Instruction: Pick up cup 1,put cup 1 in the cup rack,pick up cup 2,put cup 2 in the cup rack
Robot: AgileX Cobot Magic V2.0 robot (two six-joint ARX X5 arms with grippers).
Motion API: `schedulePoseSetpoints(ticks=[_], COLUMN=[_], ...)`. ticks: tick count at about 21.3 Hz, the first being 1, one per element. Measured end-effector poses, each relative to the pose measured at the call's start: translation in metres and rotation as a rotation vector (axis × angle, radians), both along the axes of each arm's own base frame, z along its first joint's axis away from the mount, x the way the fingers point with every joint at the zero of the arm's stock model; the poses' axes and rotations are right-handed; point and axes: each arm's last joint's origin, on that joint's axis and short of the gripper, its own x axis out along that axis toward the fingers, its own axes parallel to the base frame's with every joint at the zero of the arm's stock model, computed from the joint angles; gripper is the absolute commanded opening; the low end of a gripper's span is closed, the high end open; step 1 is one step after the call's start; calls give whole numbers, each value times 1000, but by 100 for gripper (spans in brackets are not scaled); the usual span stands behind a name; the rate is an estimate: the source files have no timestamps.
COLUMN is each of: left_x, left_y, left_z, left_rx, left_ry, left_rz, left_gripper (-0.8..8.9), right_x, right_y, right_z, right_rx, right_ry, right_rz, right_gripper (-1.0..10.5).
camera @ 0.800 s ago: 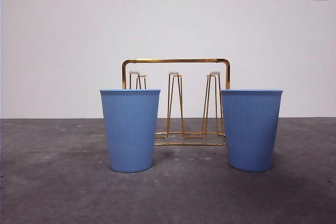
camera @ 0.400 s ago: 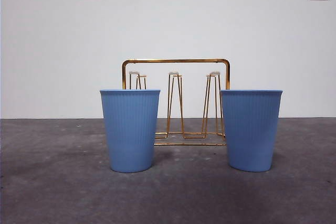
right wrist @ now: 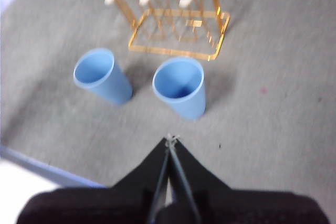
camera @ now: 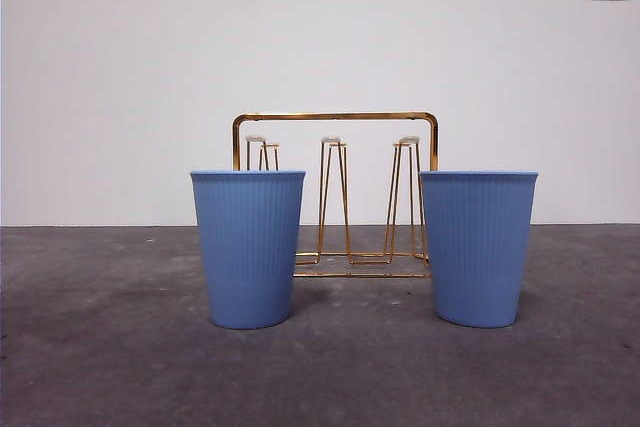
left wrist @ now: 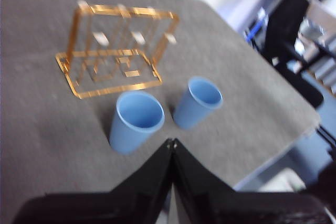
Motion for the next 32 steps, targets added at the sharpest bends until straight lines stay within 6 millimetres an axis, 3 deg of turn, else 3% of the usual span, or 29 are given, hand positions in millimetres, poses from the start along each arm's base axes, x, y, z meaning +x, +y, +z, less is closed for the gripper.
schedulePoseSetpoints(ticks=[10, 11, 12, 14, 15, 16, 18, 21, 24, 27, 32], left_x=[17, 19, 21, 24, 26, 29, 33, 41, 48, 52, 62], left_y=[-6, -7, -7, -7, -8, -8, -11, -17, -23, -29, -36], left_z=[-4, -3, -1, 3, 3, 4, 4, 8, 12, 12, 10], left_rx=[90, 91, 91, 90, 90, 88, 62, -1, -78, -123, -127], left_ry=[128, 130, 130, 130, 128, 125, 124, 97, 84, 107, 120], left_rz=[-141, -141, -141, -141, -143, -150, -200, -290, -392, -472, -515], left_gripper=[4, 47, 194, 586, 657, 657, 657, 657, 656, 656, 656], right_x=[9, 9, 10, 12, 15, 18, 28, 52, 90, 136, 193], right_y=[0, 0, 0, 0, 1, 2, 4, 7, 10, 19, 52], right_z=[6, 6, 6, 6, 6, 6, 6, 2, -9, -34, -82], right_rx=[-30, -30, -31, -24, -11, 2, 27, 38, 35, -15, -145], right_ry=[42, 41, 42, 47, 49, 47, 59, 104, 206, 349, 477], right_rz=[31, 31, 32, 39, 53, 67, 99, 115, 109, 93, 103], right_gripper=[2, 10, 73, 329, 475, 567, 567, 567, 565, 563, 563])
